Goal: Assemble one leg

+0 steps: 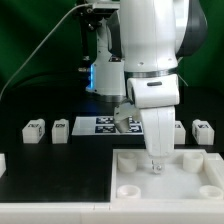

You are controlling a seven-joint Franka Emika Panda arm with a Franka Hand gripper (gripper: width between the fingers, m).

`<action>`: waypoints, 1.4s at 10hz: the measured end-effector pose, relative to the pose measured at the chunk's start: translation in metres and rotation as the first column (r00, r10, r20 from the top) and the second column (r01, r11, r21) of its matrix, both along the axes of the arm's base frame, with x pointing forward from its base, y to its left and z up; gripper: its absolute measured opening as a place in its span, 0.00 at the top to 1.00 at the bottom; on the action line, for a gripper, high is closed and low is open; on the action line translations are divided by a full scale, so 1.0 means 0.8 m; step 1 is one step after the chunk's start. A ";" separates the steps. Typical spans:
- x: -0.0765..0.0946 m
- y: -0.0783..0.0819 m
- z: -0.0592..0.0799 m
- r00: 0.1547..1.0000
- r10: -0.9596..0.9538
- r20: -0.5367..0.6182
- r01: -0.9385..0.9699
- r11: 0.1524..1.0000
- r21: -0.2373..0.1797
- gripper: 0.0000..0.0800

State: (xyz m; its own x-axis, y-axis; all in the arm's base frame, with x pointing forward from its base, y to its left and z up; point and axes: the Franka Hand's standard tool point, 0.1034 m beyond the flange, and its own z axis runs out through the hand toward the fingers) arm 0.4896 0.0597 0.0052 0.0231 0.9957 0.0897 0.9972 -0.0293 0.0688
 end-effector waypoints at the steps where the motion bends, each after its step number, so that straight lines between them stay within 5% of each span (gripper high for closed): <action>1: 0.000 0.000 0.000 1.000 0.000 0.000 0.000 1.000 0.000 0.19; 3: -0.001 0.001 0.002 0.999 -0.047 -0.003 0.047 0.999 0.003 0.19; 6: -0.027 0.039 0.038 0.967 -0.254 -0.008 0.254 0.967 0.016 0.19; 8: -0.033 0.080 0.068 0.819 -0.573 -0.038 0.574 0.818 0.043 0.19; 10: -0.037 0.119 0.081 0.614 -0.785 -0.083 0.790 0.610 0.065 0.19; 11: -0.039 0.128 0.081 0.528 -0.843 -0.105 0.849 0.524 0.066 0.19; 12: -0.033 0.110 0.071 0.497 -0.863 -0.094 0.866 0.485 0.121 0.19; 14: -0.036 0.108 0.067 0.285 -0.947 -0.146 0.957 0.271 0.107 0.19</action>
Offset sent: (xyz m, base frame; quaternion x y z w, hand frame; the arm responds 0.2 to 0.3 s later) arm -0.0224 0.0022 0.0314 -0.0230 -0.0149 0.1879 0.9818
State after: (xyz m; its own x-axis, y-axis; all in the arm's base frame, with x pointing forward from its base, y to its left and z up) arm 0.4610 0.1457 0.0584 0.9535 0.2330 0.1911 0.2519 -0.9643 -0.0811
